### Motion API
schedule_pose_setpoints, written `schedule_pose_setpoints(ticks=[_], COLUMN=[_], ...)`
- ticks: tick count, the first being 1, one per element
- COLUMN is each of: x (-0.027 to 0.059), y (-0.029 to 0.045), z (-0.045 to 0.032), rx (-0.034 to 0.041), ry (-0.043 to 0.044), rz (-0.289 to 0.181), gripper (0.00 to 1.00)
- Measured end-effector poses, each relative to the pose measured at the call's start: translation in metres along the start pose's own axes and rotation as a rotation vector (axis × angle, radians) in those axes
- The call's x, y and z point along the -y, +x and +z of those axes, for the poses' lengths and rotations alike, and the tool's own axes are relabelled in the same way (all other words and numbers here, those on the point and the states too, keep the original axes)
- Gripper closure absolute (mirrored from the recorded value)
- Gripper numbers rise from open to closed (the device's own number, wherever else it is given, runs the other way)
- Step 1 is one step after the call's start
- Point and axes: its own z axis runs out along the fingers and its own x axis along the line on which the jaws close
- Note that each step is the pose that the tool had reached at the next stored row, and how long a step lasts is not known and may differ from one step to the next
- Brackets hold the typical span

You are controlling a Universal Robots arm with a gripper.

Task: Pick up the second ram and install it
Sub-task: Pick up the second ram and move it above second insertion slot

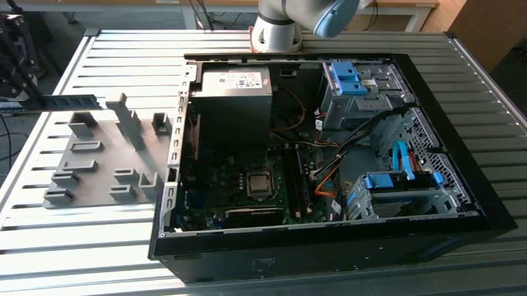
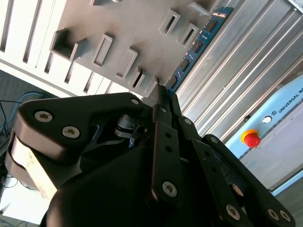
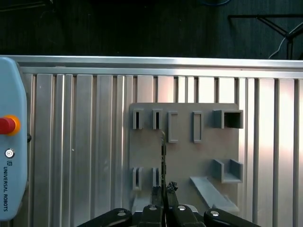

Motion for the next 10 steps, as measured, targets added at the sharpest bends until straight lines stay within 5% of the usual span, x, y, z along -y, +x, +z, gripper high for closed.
schedule_pose_setpoints(ticks=[10], x=[0.0356], y=[0.0], z=[0.0004], rx=[0.0], ry=[0.0], rz=[0.0], gripper=[0.86])
